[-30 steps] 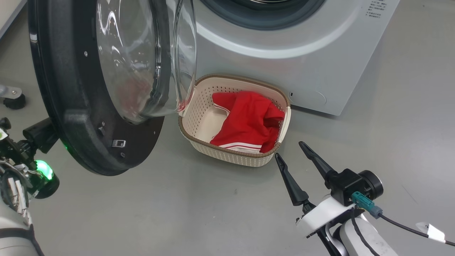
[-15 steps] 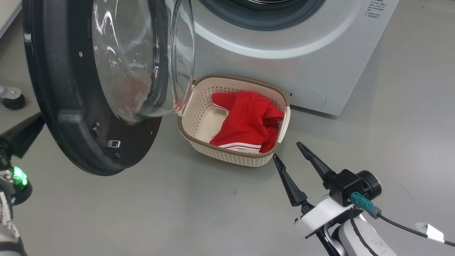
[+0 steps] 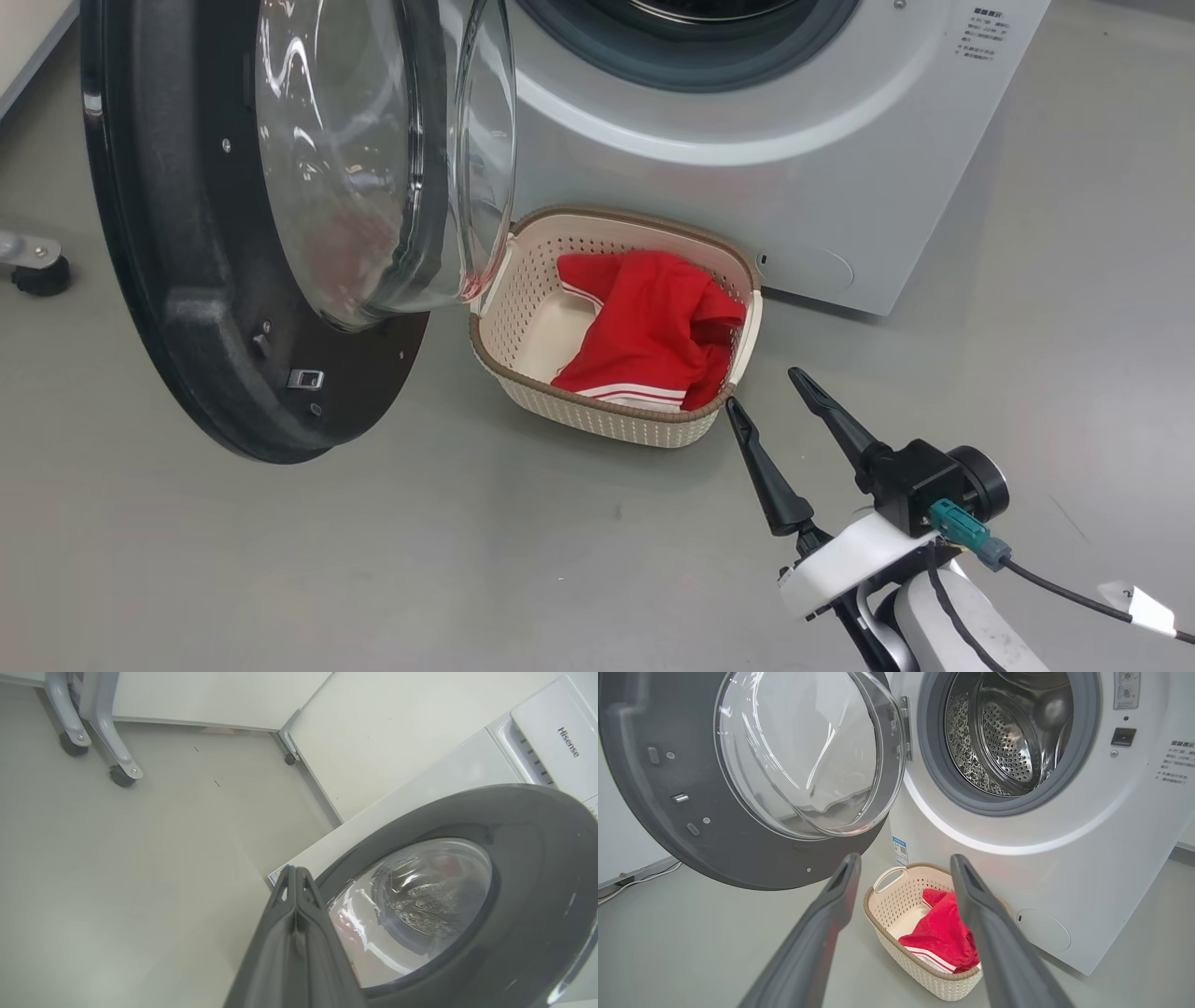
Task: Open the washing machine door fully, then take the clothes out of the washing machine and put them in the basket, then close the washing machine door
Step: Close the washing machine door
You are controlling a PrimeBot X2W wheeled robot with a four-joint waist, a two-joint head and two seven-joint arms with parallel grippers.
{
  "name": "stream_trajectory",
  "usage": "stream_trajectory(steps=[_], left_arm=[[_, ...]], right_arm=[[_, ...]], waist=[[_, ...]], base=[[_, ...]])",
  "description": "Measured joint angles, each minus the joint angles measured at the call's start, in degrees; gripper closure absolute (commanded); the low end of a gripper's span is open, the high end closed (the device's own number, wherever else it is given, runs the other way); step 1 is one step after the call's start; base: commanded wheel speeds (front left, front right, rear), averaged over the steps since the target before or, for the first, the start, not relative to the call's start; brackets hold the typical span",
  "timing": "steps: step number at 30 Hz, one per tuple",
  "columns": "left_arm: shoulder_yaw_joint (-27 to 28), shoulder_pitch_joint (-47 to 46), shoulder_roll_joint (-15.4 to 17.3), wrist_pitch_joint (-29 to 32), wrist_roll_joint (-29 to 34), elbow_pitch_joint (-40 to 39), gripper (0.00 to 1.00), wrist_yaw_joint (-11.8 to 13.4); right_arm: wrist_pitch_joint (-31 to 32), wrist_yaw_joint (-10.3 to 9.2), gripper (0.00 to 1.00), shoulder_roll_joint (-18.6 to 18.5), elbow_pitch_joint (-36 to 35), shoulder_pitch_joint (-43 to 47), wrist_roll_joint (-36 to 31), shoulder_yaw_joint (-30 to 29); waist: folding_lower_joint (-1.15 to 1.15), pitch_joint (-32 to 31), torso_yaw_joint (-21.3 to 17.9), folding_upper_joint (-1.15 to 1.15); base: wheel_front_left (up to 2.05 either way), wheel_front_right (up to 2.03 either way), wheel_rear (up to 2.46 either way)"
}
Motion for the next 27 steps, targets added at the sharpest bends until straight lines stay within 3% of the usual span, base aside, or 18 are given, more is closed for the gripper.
stream_trajectory(steps=[3, 7, 13, 27], left_arm=[[-5.2, 4.1, 1.5, -4.9, 5.3, -5.1, 1.00, 0.0], [-11.7, 7.8, 1.2, -11.0, 9.0, -9.1, 1.00, 0.0], [-18.1, 15.4, 2.5, -20.0, 13.8, -12.3, 1.00, 0.0], [-24.8, 24.0, 3.4, -42.0, 22.4, -15.4, 0.97, 0.0]], right_arm=[[0.0, 0.00, 0.00, 0.1, -0.1, 0.1, 0.2, -0.1], [0.0, -0.05, 0.00, 0.1, -0.1, 0.6, 0.3, -0.4], [0.0, -0.05, 0.00, 0.2, -0.1, 1.0, 0.4, -0.2], [0.0, -0.05, 0.00, 0.2, -0.1, 1.2, 0.4, -0.1]], waist=[[0.00, -0.2, 0.0, 0.00], [0.00, -0.6, 0.2, 0.00], [0.00, -1.2, 0.4, 0.00], [0.00, -1.6, -0.1, 0.00]], base=[[0.00, 0.00, 0.00], [0.00, 0.00, 0.00], [0.00, 0.00, 0.00], [0.00, 0.00, 0.00]])
